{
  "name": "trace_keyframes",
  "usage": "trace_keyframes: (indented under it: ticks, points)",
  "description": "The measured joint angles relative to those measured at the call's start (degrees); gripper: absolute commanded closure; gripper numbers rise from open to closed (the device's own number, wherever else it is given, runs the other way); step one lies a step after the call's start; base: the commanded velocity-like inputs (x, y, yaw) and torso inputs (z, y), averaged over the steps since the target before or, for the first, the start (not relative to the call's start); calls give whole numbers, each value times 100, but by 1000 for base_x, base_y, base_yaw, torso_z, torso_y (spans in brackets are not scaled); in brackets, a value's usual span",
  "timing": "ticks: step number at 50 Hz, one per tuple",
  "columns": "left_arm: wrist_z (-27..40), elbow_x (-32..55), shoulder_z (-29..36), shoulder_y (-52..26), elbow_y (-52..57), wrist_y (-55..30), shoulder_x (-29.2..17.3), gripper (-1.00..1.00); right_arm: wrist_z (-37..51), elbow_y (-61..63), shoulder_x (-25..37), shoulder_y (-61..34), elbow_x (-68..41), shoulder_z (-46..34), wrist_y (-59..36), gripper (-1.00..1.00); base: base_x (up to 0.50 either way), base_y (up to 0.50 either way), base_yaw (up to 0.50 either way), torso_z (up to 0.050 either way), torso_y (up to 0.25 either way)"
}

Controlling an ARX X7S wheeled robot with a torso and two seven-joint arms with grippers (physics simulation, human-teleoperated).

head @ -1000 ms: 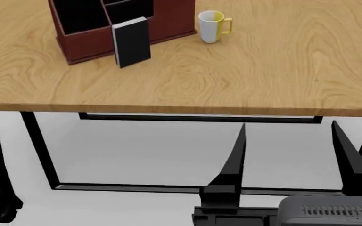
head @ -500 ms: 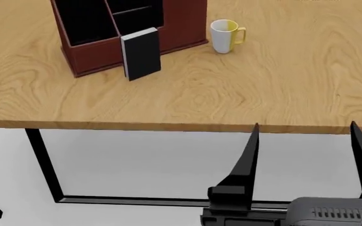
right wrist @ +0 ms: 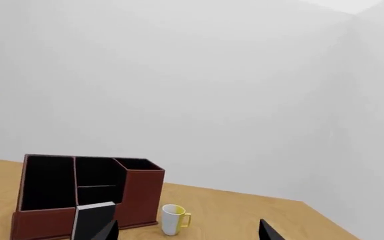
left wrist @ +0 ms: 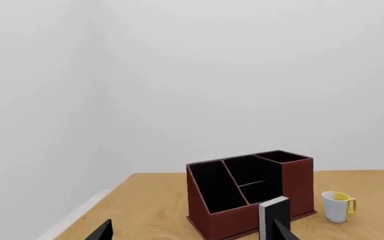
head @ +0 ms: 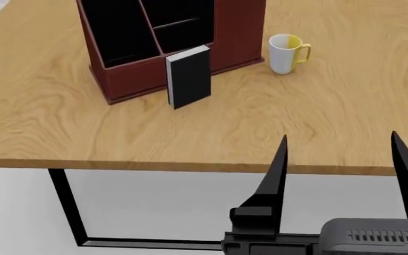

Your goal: Pick up the book and place it in the front compartment of the caddy.

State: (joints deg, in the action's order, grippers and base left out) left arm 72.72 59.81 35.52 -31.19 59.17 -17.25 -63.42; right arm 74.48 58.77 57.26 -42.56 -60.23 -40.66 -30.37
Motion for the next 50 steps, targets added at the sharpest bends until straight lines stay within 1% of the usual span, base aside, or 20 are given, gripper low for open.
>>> trace_keyframes:
  ticks: [29, 50]
  points:
    - [106, 8, 368, -253, -38, 143, -108, -100, -92, -123, -10, 30, 214, -209, 247, -100, 238, 182, 0, 0, 1]
    - [101, 102, 509, -554, -103, 59, -20, -100, -137, -167, 67, 65, 251, -212, 394, -100, 239, 91, 0, 0, 1]
